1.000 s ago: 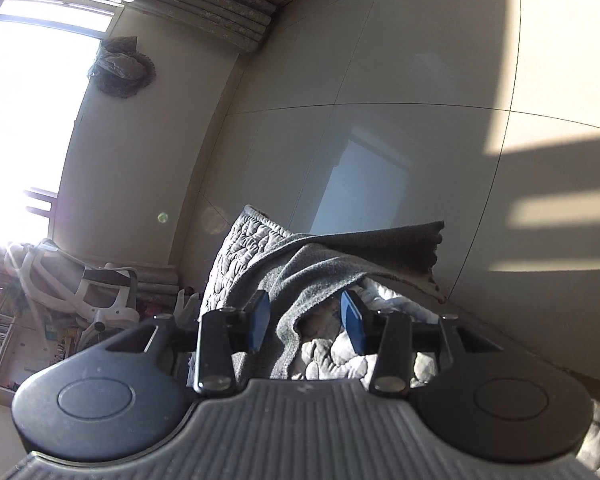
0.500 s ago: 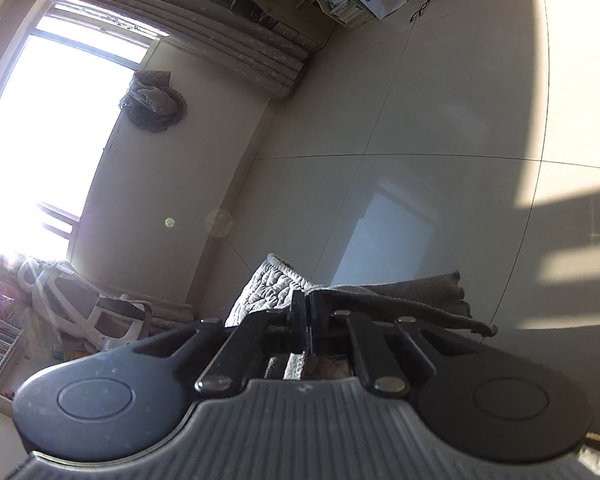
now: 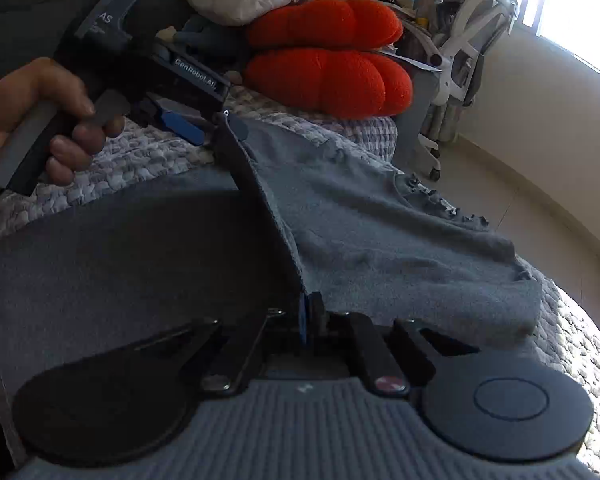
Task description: Fold clothes
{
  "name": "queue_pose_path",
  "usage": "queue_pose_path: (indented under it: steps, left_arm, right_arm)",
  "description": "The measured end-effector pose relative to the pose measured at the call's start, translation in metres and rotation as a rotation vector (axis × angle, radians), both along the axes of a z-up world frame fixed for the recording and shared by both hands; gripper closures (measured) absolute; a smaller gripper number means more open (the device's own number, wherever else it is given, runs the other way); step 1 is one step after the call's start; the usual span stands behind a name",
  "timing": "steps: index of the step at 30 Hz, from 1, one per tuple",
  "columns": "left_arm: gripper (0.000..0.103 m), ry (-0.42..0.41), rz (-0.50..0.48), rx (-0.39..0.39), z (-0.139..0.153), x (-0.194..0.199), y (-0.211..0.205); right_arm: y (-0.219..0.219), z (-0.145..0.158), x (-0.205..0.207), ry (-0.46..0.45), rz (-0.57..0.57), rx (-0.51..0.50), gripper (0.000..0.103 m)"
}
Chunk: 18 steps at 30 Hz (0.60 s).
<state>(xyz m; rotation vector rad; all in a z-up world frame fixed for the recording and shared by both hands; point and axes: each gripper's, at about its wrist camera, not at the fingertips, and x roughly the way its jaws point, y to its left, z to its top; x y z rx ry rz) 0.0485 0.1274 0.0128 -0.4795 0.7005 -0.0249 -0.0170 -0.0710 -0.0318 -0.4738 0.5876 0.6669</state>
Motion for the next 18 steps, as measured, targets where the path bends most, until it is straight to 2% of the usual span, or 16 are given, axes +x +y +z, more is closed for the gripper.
queue_pose_path:
  steps: [1, 3, 9, 10, 11, 12, 13, 18]
  left_arm:
    - [0.039, 0.001, 0.003, -0.012, 0.0, 0.0, 0.002]
    - [0.039, 0.001, 0.004, -0.032, 0.001, 0.0, 0.004]
    - [0.039, -0.018, -0.029, -0.032, 0.005, -0.002, -0.002]
    - [0.039, -0.023, -0.037, -0.026, 0.006, -0.003, -0.003]
    - [0.039, -0.027, -0.046, -0.019, 0.007, -0.003, -0.005]
    - [0.039, -0.031, -0.058, -0.014, 0.008, -0.004, -0.007]
    - [0.039, -0.037, -0.071, -0.01, 0.009, -0.004, -0.009]
    - [0.039, -0.073, -0.124, 0.023, 0.015, -0.008, -0.018]
  right_arm:
    - [0.007, -0.003, -0.001, 0.018, 0.032, -0.03, 0.093]
    - [0.006, 0.003, -0.005, 0.02, 0.061, -0.01, 0.093]
    - [-0.007, 0.013, 0.0, 0.014, 0.014, 0.031, 0.09]
    - [-0.005, 0.012, -0.001, 0.011, 0.026, 0.03, 0.087]
    - [0.0, 0.01, -0.005, 0.002, 0.043, 0.025, 0.07]
    - [0.004, 0.009, -0.008, -0.007, 0.059, 0.02, 0.06]
    - [0.009, 0.009, -0.011, -0.02, 0.075, 0.019, 0.043]
    - [0.038, 0.011, -0.024, -0.098, 0.115, 0.047, 0.041]
